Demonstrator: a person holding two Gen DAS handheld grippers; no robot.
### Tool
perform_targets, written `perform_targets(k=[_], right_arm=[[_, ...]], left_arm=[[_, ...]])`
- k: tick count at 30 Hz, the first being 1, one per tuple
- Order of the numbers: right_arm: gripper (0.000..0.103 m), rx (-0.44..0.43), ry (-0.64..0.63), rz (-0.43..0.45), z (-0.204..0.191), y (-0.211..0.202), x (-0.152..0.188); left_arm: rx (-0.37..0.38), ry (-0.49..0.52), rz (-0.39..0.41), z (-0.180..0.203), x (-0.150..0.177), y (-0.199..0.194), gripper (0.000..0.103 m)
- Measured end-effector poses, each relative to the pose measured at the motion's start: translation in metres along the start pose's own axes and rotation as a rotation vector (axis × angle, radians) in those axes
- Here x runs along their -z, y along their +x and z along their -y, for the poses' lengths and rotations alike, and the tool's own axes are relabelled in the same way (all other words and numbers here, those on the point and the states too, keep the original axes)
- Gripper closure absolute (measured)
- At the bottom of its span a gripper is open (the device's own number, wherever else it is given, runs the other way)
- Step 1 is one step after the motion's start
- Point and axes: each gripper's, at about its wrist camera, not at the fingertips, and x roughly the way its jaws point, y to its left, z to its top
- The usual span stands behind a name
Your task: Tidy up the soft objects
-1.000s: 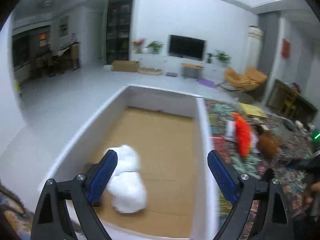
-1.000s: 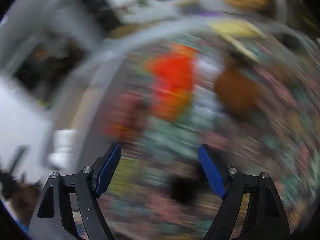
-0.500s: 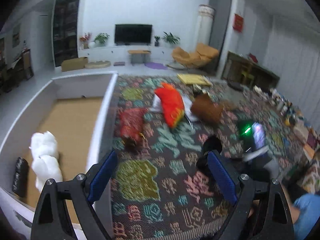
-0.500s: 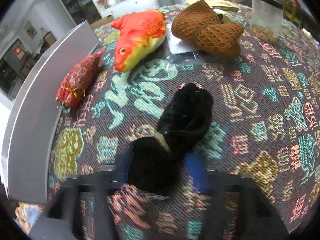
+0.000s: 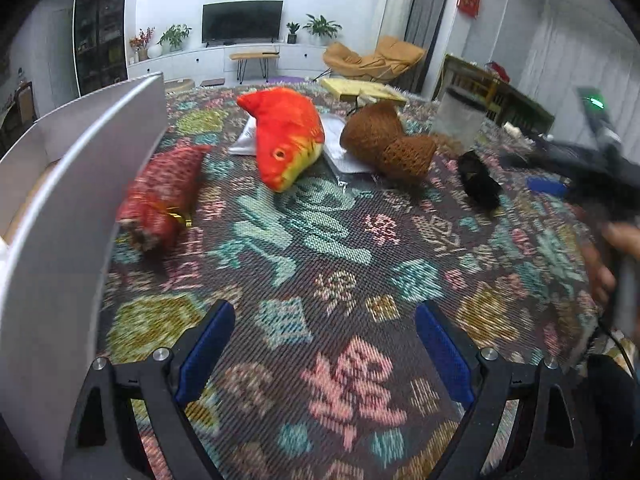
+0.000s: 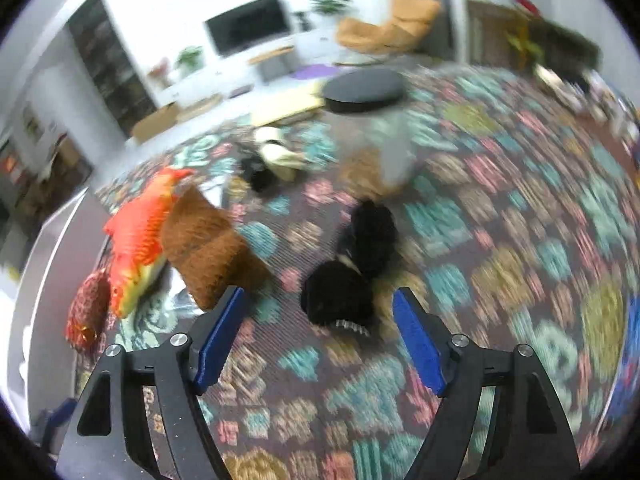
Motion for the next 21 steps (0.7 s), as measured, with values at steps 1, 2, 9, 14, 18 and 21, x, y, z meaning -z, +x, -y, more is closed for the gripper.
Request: perform_targets(k=[1, 2, 9, 14, 18, 21], right_arm=[[0.024, 0.021, -0.012, -0.03, 0.0, 0.005, 0.011], [0.024, 0.036, -0.028, -0.051, -0.001, 0.008, 0.022], [0.02, 0.213, -0.174, -0.021, -0.015, 0.014, 0.073], [0.012, 0.173, -0.094, 0.033, 0.002, 0.015, 0.074], [0.012, 0.191, -0.099, 0.042, -0.001, 0.014, 0.075], [0.012, 0.191, -0.096, 0.044, -0.004, 0.012, 0.079]], left_arm=[[-0.009, 0.002, -0.005, 0.004, -0.002, 0.01, 0.012], [-0.014, 0.006, -0.009, 0.007, -0.004, 0.019, 0.012], [-0.067, 0.049, -0.049, 0.031, -0.021, 0.064, 0.012], [-0.086, 0.089, -0.079, 0.036, -0.017, 0.085, 0.0], [-0.09, 0.093, -0.082, 0.035, -0.016, 0.087, 0.0], [-0.094, 0.095, -0.082, 0.034, -0.015, 0.086, 0.0]])
